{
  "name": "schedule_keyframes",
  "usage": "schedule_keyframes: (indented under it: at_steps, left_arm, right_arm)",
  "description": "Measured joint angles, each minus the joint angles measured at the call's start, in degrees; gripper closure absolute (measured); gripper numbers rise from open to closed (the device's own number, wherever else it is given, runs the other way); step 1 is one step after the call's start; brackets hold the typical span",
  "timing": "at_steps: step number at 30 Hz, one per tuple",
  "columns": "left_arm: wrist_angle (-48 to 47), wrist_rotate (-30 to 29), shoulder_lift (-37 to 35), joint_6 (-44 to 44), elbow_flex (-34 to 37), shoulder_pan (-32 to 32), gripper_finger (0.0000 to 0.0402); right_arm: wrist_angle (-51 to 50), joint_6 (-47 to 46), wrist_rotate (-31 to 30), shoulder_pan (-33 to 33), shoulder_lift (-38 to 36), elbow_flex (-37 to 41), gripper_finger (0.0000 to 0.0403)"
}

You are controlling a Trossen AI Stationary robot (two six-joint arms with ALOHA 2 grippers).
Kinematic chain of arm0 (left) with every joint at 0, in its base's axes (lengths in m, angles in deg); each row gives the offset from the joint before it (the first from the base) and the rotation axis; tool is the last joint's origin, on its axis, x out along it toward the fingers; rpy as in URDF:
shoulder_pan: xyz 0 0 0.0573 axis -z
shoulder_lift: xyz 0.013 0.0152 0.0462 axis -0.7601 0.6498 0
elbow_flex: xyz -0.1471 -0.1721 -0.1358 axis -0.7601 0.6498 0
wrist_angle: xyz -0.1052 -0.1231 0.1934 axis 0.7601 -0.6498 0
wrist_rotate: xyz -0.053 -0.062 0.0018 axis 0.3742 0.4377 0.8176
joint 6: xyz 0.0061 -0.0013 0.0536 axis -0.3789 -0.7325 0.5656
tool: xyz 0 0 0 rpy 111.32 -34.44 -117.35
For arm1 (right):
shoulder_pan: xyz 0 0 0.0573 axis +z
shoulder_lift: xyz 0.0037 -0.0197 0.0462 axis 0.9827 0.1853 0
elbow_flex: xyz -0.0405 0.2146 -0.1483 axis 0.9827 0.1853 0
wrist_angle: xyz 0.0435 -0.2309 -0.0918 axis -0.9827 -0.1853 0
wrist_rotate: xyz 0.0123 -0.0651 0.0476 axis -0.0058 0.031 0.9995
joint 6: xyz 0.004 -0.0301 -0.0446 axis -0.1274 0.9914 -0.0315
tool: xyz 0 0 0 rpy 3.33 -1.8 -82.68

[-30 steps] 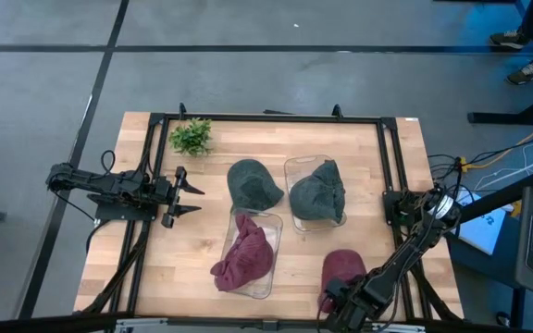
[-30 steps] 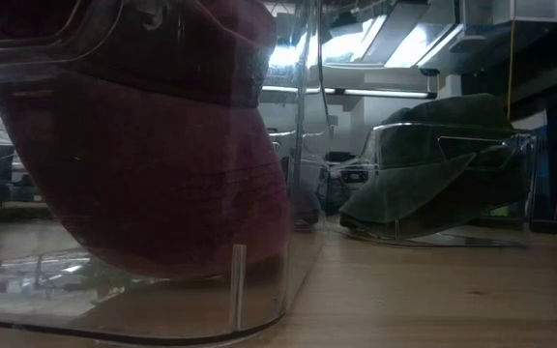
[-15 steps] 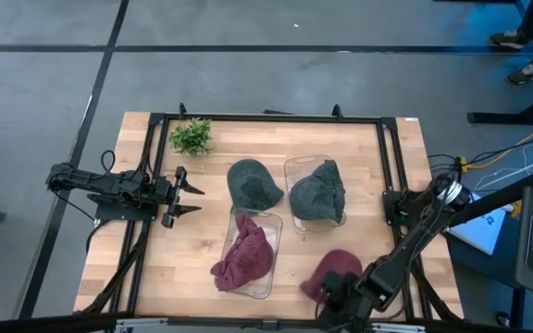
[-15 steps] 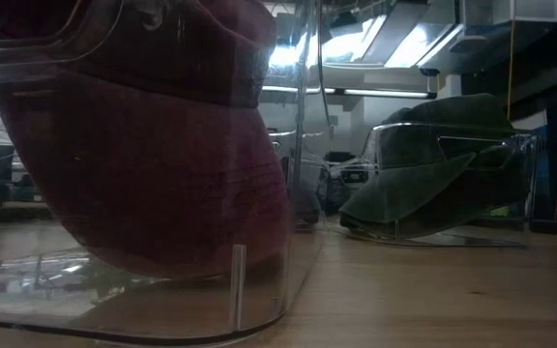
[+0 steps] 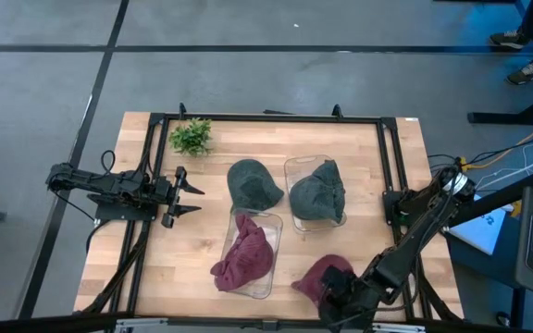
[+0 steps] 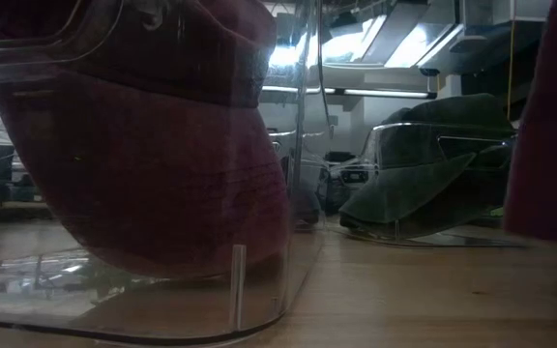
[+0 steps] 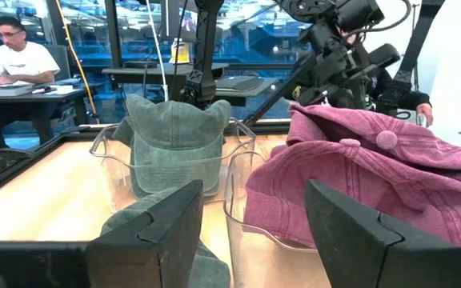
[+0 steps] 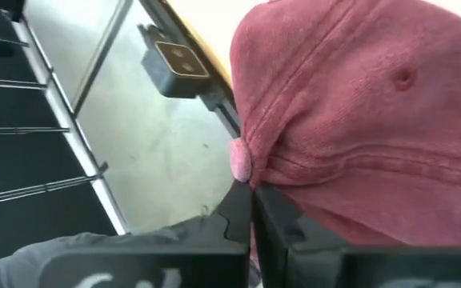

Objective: Pick & Place hat
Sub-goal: Put the red cap into the left transparent bin

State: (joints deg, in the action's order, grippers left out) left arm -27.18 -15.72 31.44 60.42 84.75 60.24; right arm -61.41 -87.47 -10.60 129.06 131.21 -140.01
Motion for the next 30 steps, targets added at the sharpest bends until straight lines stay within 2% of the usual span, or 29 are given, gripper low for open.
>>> schedule_keyframes:
  at_steps: [15, 30]
  left_arm:
    - [0.00, 0.00, -0.01, -0.02, 0.01, -0.01, 0.0191]
    - [0.00, 0.02, 0.01, 0.00, 0.02, -0.01, 0.0187]
  right_arm:
    - [0.62, 4.40, -4.07, -0.02, -6.05, -0.02, 0.0401]
    - [3.02, 19.88, -6.60, -0.01, -15.84, -0.07, 0.0402]
